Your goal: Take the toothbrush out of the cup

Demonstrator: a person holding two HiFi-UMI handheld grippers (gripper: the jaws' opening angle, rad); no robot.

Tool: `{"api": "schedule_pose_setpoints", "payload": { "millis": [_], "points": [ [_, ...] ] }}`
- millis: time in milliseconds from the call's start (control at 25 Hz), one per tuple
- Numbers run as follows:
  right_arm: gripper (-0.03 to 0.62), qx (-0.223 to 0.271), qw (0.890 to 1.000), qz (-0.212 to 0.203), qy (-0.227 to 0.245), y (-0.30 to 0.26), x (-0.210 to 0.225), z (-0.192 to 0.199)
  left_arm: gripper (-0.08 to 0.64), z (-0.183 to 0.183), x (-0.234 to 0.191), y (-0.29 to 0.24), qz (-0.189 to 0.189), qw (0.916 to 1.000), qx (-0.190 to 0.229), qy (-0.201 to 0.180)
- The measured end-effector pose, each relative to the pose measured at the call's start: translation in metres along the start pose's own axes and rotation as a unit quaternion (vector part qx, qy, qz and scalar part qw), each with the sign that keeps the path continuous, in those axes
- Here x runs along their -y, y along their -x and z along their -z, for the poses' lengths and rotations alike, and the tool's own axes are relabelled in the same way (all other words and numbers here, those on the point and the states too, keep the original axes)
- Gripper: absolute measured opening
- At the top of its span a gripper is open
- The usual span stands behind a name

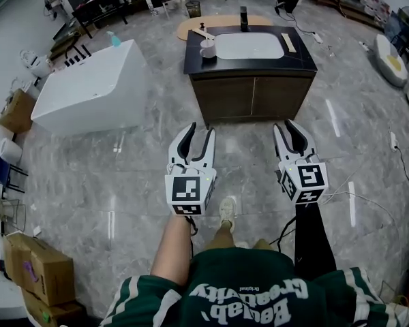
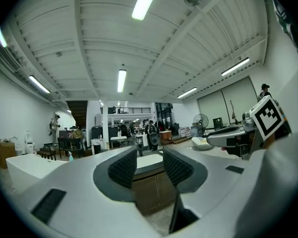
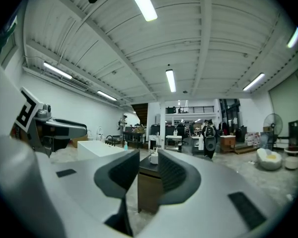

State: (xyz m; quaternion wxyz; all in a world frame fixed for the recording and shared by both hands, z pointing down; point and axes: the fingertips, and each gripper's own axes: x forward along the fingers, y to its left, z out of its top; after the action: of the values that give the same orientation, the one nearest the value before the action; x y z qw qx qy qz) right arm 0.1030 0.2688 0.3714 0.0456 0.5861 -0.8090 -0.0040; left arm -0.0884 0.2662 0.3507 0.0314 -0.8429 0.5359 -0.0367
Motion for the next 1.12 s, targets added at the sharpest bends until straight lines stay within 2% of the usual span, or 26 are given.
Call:
{"api": "schedule_pose_setpoints", "payload": {
  "millis": [480,560,840,960,1120],
  "points": [
    [0.124,0.001,1.000,0.028,-0.002,-0.133,0.043,-0.016,0.150,-0.003,-0.071,-0.143,0.031,0.9995,0.000,0.009],
    [0.127,-0.002,1.000,0.030,0.002,-0.152,0.045,-0.015,0.174,0.000,-0.083,-0.161,0.032,0.9993,0.003,0.018],
    [0.146,0.004,0.999,0.039,0.010,-0.199,0.045,-0.026,0.201,0.001,-0.117,-0.202,0.041,0.9986,0.005,0.034],
    [0.157,0.003,0.999,0.042,0.008,-0.209,0.050,-0.025,0.235,0.003,-0.119,-0.213,0.055,0.9977,-0.001,0.038],
    [0.156,0.004,0.999,0.039,0.007,-0.226,0.054,-0.024,0.246,0.003,-0.122,-0.224,0.066,0.9973,-0.003,0.032]
  ]
}}
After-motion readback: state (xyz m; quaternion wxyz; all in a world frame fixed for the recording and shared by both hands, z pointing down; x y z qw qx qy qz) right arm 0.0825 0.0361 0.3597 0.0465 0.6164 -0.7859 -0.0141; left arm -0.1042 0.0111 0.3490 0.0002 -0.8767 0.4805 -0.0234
